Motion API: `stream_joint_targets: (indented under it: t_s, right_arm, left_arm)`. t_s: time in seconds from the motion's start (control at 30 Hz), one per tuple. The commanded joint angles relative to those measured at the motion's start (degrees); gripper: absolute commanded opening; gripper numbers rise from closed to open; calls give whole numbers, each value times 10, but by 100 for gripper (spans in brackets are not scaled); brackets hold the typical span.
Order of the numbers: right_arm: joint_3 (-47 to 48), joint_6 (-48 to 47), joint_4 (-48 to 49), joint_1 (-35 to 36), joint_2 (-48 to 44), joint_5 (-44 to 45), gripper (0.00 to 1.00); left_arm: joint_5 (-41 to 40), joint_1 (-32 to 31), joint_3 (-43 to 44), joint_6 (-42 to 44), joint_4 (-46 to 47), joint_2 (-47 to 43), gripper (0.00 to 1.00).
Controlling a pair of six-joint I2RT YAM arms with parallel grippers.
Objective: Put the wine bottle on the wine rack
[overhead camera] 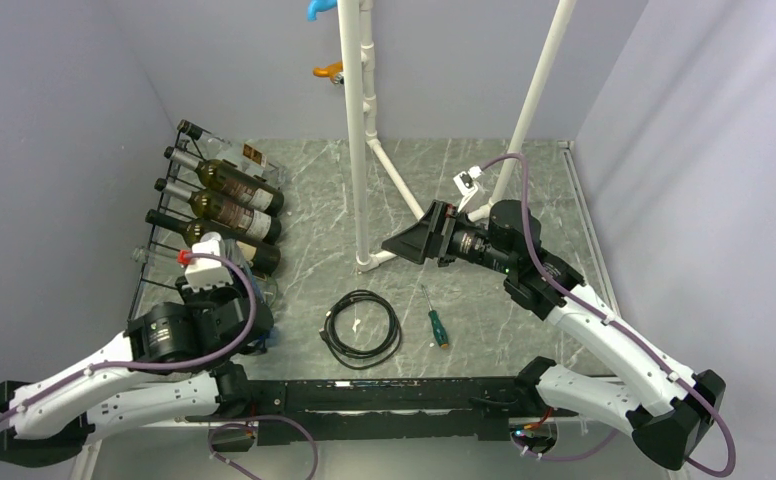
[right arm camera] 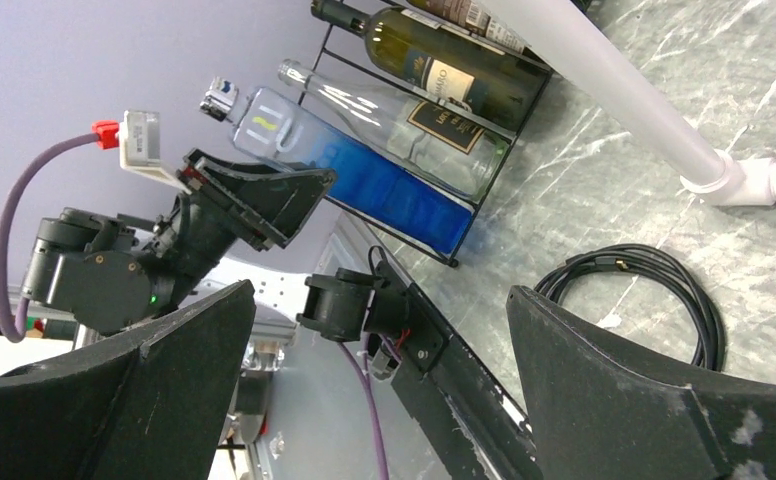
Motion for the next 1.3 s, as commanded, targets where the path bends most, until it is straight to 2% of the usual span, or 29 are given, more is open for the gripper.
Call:
stream_joint_targets:
  t_s: [0.0,0.23,0.37,0.53,0.77,0.97,1.27]
  right_arm:
    - [-3,-3,26,0,-4,0,100]
    - [-10,-3,21,-1,-13,3,100]
    - [-4,-6,16,0,-11,4,100]
    - [-4,-5,17,-1,-9,1,100]
    - [-7,-7,8,-1,-18,5,100]
    - [-8,-6,11,-1,-17,4,100]
    - [-11,-2,14,-1,-18,3,100]
  left_arm:
    - [-10,60,-13,79,131,-13,0]
    - [40,152,-63,192,242,-90,0]
    - [83,197,-79,186,247,-91,0]
    - [97,236,-66,112,189,-62,0]
    - [55,252,-60,-74,46,-57,3]
    - [29,252,-75,-137,12,-101,14]
    - [22,252,-85,-186,-21,-106,31]
